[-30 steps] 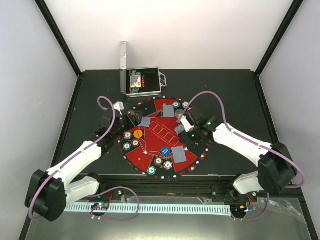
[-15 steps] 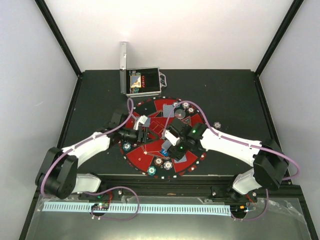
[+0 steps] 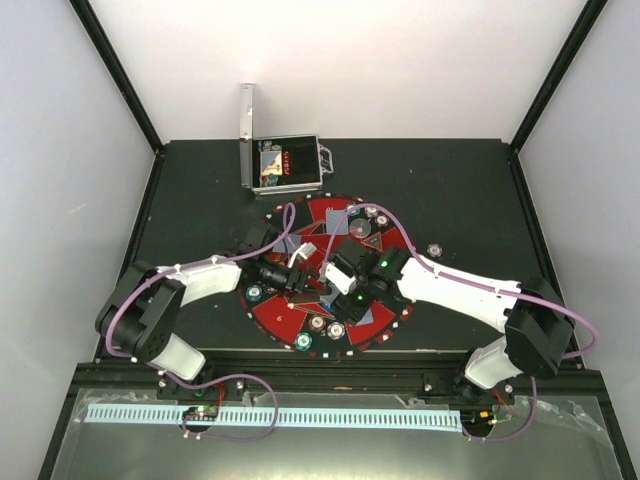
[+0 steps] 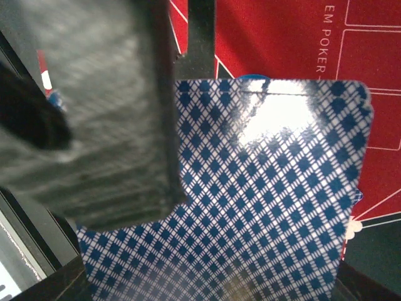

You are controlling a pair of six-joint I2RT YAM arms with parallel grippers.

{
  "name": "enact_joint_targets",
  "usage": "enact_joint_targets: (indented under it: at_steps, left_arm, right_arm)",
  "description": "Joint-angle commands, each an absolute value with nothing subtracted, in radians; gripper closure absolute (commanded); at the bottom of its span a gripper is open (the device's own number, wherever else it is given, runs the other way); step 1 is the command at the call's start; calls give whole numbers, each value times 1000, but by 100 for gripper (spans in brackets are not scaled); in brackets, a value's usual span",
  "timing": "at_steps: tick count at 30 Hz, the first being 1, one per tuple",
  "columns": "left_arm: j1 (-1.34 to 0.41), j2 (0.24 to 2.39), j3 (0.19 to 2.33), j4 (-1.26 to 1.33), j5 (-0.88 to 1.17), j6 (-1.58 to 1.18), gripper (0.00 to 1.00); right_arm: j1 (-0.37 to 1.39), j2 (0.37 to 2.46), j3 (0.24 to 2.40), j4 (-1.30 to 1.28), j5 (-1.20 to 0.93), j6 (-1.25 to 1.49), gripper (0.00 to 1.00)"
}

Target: Distribute texas hold em gaming equipment

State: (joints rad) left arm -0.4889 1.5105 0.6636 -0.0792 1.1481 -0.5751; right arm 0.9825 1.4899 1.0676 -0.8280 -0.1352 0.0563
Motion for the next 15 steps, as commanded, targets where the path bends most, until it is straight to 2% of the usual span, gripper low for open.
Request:
enact_joint_targets:
  at_steps: [1, 15]
  left_arm:
    - [-501, 1558, 707, -41, 1189, -557, 26]
    - [-493, 1595, 753, -180, 1081, -480, 47]
  right_arm:
    - [992, 1495, 1096, -825, -139, 42, 39]
    - [996, 1477, 1065, -830, -112, 41, 39]
